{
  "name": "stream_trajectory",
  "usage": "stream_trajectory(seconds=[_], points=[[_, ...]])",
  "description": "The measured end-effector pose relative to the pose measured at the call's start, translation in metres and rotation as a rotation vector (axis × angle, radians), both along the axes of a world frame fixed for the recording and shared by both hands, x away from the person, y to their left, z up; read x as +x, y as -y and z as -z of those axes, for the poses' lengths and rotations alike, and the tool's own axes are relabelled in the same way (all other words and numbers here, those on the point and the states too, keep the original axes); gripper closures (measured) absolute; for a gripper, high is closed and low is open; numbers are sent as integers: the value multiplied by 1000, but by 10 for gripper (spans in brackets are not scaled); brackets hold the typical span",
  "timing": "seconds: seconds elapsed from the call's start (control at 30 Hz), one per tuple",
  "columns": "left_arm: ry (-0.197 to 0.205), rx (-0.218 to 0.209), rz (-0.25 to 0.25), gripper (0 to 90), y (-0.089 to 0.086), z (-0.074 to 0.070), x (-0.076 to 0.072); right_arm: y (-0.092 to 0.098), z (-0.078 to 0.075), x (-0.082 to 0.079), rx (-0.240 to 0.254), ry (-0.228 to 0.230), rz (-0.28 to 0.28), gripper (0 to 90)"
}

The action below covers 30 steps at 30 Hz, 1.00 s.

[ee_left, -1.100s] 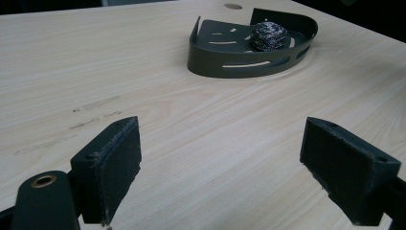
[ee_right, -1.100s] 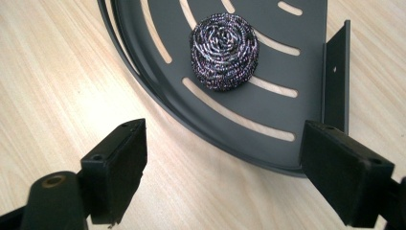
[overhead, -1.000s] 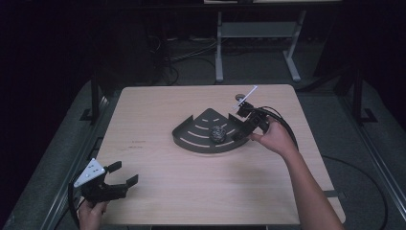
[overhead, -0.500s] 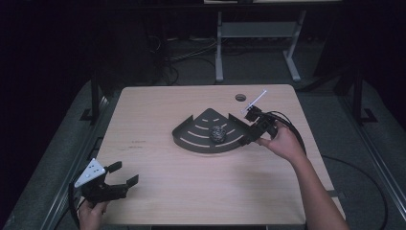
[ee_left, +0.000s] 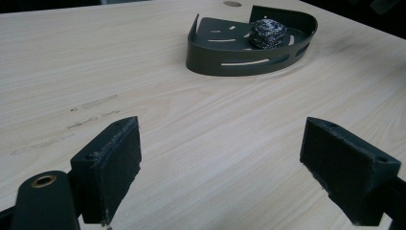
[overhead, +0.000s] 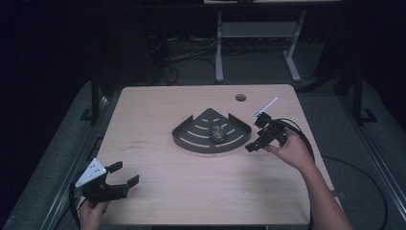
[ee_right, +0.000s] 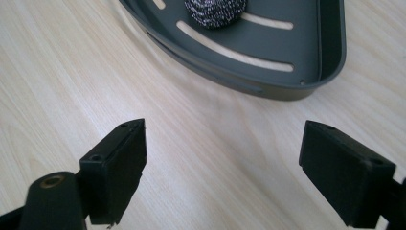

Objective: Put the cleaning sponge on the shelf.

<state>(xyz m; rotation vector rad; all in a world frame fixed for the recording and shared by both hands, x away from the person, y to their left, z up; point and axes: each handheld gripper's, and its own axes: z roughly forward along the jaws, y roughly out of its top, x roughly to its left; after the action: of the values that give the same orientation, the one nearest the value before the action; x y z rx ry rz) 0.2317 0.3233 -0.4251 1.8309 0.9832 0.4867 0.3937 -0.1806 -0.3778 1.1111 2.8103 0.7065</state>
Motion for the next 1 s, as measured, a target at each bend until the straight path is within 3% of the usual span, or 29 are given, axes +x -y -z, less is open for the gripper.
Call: stream_trajectory(seconds=[1.0], points=[[-2, 6, 4, 133, 2, 0, 0, 46, 20, -39, 31, 1, 60, 161]])
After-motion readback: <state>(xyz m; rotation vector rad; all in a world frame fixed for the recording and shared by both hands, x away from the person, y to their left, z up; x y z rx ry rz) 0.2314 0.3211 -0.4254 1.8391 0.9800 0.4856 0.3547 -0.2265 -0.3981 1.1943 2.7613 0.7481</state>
